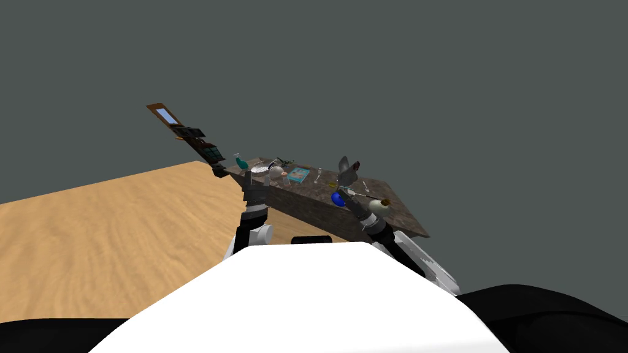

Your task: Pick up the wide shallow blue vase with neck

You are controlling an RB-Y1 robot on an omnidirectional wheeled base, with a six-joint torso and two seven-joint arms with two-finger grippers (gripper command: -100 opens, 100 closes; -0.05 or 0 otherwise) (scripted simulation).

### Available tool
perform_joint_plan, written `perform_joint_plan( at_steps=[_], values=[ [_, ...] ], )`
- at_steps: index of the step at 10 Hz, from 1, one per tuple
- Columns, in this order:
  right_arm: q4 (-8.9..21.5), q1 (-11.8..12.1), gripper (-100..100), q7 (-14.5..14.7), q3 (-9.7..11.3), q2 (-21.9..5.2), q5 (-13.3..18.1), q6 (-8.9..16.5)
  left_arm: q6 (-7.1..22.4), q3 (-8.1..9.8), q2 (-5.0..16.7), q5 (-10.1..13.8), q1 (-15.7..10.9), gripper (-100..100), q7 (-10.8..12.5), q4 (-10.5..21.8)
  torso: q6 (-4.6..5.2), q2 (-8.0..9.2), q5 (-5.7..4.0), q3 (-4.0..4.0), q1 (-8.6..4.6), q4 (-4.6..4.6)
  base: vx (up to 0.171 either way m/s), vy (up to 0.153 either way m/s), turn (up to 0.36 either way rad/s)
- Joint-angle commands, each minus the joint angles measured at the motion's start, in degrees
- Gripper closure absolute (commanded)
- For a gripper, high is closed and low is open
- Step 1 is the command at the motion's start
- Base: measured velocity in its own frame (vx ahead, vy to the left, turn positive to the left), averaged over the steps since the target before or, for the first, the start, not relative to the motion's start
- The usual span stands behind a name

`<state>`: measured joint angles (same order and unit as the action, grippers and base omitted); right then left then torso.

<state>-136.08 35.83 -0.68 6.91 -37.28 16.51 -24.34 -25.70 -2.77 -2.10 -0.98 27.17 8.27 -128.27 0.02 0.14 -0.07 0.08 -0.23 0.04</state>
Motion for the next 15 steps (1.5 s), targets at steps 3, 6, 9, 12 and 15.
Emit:
perform_joint_plan(
  at_steps=[3, 6, 9, 12, 15],
  values=[
    [0.6, 0.8, -100, -0.5, 0.6, -5.3, 2.8, 0.2, 0.0, 0.0, 0.0, 0.0, 0.0, 0, 0.0, 0.0, -0.01, 0.04, 0.01, 0.02, -0.01, 0.01, -0.047, -0.05, 0.063],
    [1.4, 1.5, -100, -1.0, 1.3, -9.8, 5.5, 0.4, 0.0, 0.0, 0.0, 0.0, 0.0, 0, 0.0, 0.0, 0.0, 0.03, 0.0, 0.02, -0.04, 0.01, -0.048, -0.057, 0.073],
    [2.4, 2.2, -100, -1.5, 2.0, -14.4, 8.3, 0.6, 0.0, 0.0, 0.0, 0.0, 0.0, 0, 0.0, 0.0, -0.01, 0.09, 0.0, 0.05, -0.01, 0.02, -0.063, -0.052, 0.079],
    [3.4, 2.9, -100, -2.1, 2.6, -19.0, 11.1, 0.8, 0.0, 0.0, 0.0, 0.0, 0.0, 0, 0.0, 0.0, 0.0, 0.06, 0.0, 0.03, -0.01, 0.01, -0.056, -0.05, 0.084],
    [4.6, 3.5, -100, -2.7, 3.3, -23.7, 13.9, 0.9, 0.0, 0.0, 0.0, 0.0, 0.0, 0, 0.0, 0.0, 0.0, 0.06, 0.01, 0.04, 0.02, 0.02, -0.058, -0.045, 0.095]
  ],
)
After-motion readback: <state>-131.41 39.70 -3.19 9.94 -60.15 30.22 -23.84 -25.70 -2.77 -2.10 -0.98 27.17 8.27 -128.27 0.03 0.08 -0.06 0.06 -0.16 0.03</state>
